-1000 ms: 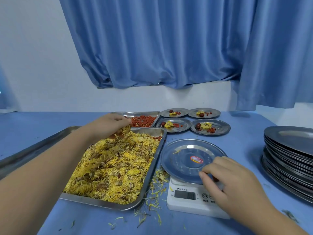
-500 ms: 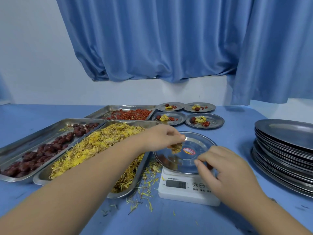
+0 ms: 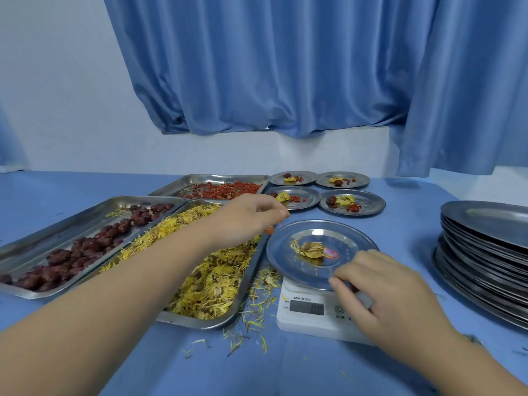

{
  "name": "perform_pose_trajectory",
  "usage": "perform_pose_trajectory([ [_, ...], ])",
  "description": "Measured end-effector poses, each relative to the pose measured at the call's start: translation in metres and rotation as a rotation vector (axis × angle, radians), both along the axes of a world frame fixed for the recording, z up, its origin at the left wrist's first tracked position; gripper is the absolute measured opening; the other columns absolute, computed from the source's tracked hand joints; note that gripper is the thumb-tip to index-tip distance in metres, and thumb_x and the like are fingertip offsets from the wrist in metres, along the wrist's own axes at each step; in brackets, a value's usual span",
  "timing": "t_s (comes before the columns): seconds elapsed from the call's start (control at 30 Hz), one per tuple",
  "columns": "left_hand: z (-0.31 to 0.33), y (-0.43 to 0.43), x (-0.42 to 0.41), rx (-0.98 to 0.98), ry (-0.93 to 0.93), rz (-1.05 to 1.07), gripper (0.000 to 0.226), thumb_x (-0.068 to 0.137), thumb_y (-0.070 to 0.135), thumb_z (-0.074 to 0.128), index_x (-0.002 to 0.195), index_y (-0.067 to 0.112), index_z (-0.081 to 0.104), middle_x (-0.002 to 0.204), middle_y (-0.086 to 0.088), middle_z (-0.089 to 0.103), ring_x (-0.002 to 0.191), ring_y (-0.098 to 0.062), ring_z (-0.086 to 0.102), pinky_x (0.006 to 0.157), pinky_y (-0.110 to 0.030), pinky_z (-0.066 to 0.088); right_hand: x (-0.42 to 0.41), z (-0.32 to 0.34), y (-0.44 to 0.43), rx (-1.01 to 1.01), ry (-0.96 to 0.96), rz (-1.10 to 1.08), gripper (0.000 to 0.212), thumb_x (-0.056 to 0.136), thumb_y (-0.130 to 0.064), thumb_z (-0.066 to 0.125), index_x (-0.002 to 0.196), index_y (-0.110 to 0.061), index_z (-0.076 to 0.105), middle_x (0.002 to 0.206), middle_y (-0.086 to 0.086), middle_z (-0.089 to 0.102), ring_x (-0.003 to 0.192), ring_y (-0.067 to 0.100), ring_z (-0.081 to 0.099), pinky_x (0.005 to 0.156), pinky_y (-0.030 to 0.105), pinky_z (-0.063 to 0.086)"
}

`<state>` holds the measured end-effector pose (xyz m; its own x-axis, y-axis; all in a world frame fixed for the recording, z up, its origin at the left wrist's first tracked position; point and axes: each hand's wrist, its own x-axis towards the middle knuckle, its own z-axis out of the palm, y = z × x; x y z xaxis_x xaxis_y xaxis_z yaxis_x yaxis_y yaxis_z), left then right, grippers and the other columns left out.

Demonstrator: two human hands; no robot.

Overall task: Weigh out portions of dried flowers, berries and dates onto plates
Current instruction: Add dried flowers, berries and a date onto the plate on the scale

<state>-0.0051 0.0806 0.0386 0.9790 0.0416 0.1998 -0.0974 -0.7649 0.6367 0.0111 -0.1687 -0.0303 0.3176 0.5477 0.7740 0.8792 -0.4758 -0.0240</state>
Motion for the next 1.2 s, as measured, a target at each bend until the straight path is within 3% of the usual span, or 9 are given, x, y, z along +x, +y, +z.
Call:
perform_pose_trajectory([
  [0.1, -0.001, 0.022, -0.016, 0.028, -0.008, 0.067, 0.014, 0.095, 0.045, 0.053, 0.095, 0.043, 0.067, 0.095, 0.025, 0.068, 0.084, 0.004, 0.066, 0.073, -0.023, 0.048, -0.009, -0.001, 0.008, -0.062, -0.118, 0.045, 0.030, 0.092, -0.028, 0.047, 0.069, -0.017, 0.064, 0.065, -0.002, 0.049, 0.060, 0.021, 0.049, 0.057, 0.026, 0.039],
  [0.2, 0.005, 0.053, -0.029, 0.099, -0.005, 0.154, 0.015, 0.096, 0.045, 0.052, 0.099, 0.041, 0.066, 0.095, 0.017, 0.069, 0.086, 0.001, 0.065, 0.071, -0.020, 0.042, -0.017, 0.000, 0.031, -0.106, -0.171, 0.087, 0.031, 0.093, -0.026, 0.047, 0.068, -0.017, 0.062, 0.064, -0.002, 0.046, 0.059, 0.022, 0.047, 0.054, 0.033, 0.046],
  [0.33, 0.018, 0.104, -0.038, 0.182, 0.033, 0.287, 0.032, 0.098, 0.051, 0.043, 0.108, 0.030, 0.065, 0.095, 0.007, 0.067, 0.090, -0.010, 0.063, 0.069, -0.023, 0.041, -0.020, 0.010, 0.071, -0.097, -0.135, 0.058, 0.031, 0.092, -0.030, 0.044, 0.069, -0.018, 0.062, 0.064, -0.004, 0.049, 0.059, 0.019, 0.049, 0.051, 0.023, 0.032],
  [0.47, 0.019, 0.164, -0.045, 0.268, 0.044, 0.485, 0.044, 0.098, 0.057, 0.036, 0.111, 0.024, 0.063, 0.101, 0.002, 0.064, 0.094, -0.019, 0.059, 0.081, -0.034, 0.039, -0.019, 0.001, 0.089, -0.094, -0.065, 0.074, 0.031, 0.091, -0.035, 0.044, 0.076, -0.017, 0.064, 0.068, -0.003, 0.052, 0.063, 0.019, 0.049, 0.054, 0.028, 0.040],
  [0.57, 0.008, 0.207, -0.051, 0.394, 0.139, 0.568, 0.040, 0.101, 0.046, 0.040, 0.101, 0.013, 0.064, 0.101, -0.008, 0.067, 0.091, -0.026, 0.060, 0.077, -0.035, 0.039, -0.019, -0.011, 0.089, -0.136, -0.025, 0.091, 0.030, 0.090, -0.038, 0.045, 0.083, -0.018, 0.066, 0.073, -0.005, 0.053, 0.067, 0.017, 0.050, 0.060, 0.026, 0.040],
  [0.67, -0.016, 0.241, -0.053, 0.476, 0.283, 0.634, 0.027, 0.103, 0.022, 0.041, 0.102, 0.008, 0.064, 0.123, -0.020, 0.063, 0.102, -0.028, 0.057, 0.086, -0.035, 0.039, -0.018, -0.013, 0.091, -0.143, 0.016, 0.112, 0.031, 0.091, -0.039, 0.045, 0.084, -0.018, 0.067, 0.075, -0.006, 0.054, 0.068, 0.017, 0.051, 0.060, 0.031, 0.045],
  [0.83, -0.052, 0.272, -0.051, 0.531, 0.496, 0.634, 0.042, 0.098, 0.005, 0.037, 0.132, 0.015, 0.058, 0.146, -0.008, 0.049, 0.134, -0.023, 0.045, 0.112, -0.037, 0.030, -0.014, -0.013, 0.092, -0.107, 0.052, 0.122, 0.030, 0.090, -0.039, 0.046, 0.086, -0.019, 0.067, 0.077, -0.007, 0.054, 0.070, 0.015, 0.051, 0.060, 0.032, 0.046],
  [1.0, -0.057, 0.285, -0.050, 0.495, 0.483, 0.636, 0.048, 0.088, -0.003, 0.040, 0.125, 0.020, 0.062, 0.137, -0.005, 0.056, 0.125, -0.022, 0.052, 0.109, -0.036, 0.038, -0.010, -0.012, 0.091, -0.079, 0.067, 0.096, 0.029, 0.089, -0.038, 0.047, 0.083, -0.019, 0.067, 0.077, -0.008, 0.054, 0.070, 0.015, 0.051, 0.059, 0.030, 0.046],
  [1.2, -0.060, 0.288, -0.053, 0.484, 0.317, 0.650, 0.031, 0.088, 0.002, 0.055, 0.110, 0.018, 0.069, 0.115, -0.002, 0.069, 0.103, -0.018, 0.062, 0.098, -0.032, 0.047, -0.010, -0.013, 0.091, -0.066, 0.074, 0.103, 0.027, 0.089, -0.037, 0.047, 0.083, -0.020, 0.067, 0.077, -0.009, 0.053, 0.071, 0.012, 0.051, 0.059, 0.028, 0.044],
])
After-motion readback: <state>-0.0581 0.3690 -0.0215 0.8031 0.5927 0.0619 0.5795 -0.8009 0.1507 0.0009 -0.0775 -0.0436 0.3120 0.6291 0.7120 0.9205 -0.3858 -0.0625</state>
